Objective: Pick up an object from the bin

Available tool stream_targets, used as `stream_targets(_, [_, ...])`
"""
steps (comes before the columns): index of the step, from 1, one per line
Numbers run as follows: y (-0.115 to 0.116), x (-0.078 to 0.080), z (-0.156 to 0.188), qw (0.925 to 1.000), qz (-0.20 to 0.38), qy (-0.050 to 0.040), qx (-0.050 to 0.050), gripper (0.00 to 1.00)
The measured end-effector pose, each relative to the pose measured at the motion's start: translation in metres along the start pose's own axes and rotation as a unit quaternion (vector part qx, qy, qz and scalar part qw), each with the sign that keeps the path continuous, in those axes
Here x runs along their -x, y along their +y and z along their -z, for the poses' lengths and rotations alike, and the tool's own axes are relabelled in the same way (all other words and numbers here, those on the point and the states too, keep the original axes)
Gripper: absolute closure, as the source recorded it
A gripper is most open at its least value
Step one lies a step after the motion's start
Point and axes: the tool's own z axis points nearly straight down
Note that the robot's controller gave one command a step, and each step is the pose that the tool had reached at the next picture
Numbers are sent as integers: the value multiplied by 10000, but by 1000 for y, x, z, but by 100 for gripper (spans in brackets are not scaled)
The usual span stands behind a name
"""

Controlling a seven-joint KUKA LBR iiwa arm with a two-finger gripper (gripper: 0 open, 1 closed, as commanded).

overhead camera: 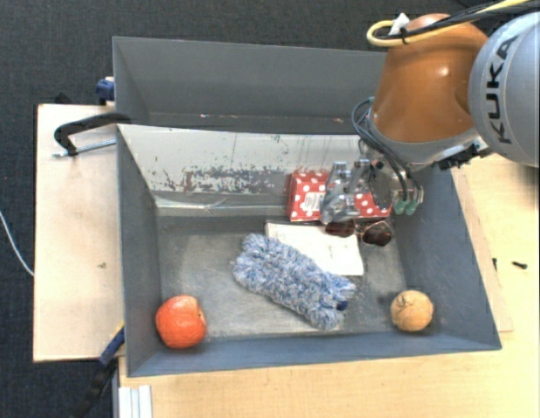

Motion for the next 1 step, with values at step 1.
stream_targets(1, [100,-14,-44,9998,210,33,14,0])
